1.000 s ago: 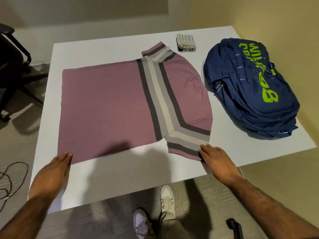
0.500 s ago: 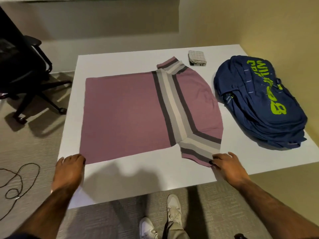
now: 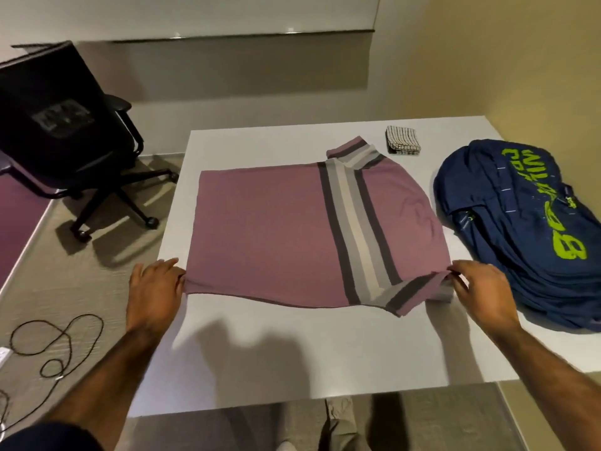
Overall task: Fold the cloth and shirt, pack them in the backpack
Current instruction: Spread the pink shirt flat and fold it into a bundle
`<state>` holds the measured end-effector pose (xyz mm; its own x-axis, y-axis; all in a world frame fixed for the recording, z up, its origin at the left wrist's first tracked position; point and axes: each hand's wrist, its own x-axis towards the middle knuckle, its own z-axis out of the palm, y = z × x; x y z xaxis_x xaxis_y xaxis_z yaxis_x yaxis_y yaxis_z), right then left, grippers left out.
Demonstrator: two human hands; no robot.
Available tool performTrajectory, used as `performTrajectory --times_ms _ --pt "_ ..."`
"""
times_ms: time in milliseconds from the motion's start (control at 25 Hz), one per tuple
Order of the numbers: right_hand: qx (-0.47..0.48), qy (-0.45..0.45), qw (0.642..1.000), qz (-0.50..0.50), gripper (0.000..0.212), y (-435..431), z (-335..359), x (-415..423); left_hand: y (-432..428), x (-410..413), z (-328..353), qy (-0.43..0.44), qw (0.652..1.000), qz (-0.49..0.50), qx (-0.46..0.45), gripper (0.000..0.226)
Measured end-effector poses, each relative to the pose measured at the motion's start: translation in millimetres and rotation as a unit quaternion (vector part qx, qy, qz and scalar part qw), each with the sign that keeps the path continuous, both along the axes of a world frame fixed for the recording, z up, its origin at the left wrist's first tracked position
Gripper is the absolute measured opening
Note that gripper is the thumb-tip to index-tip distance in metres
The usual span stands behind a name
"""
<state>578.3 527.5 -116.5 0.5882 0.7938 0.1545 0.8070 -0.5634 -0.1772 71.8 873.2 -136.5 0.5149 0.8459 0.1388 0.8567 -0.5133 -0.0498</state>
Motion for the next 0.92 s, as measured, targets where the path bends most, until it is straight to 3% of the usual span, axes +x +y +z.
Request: performTrajectory --times_ms 200,640,920 --pt "0.07 -0.021 0.997 0.014 0.006 77.5 18.4 54.7 44.5 58.5 21.1 -0.021 0.997 0.071 0.022 0.009" --pt "0.031 0.003 0.999 0.017 0.02 229.7 6.3 127.9 146.4 123.2 -8.4 0.034 0.988 0.143 0.047 0.007" --pt "0.005 -0.023 0.998 0.062 0.007 288.7 -22.4 152.0 173.3 129.9 -45.8 0.061 0.985 0.162 0.014 0.009"
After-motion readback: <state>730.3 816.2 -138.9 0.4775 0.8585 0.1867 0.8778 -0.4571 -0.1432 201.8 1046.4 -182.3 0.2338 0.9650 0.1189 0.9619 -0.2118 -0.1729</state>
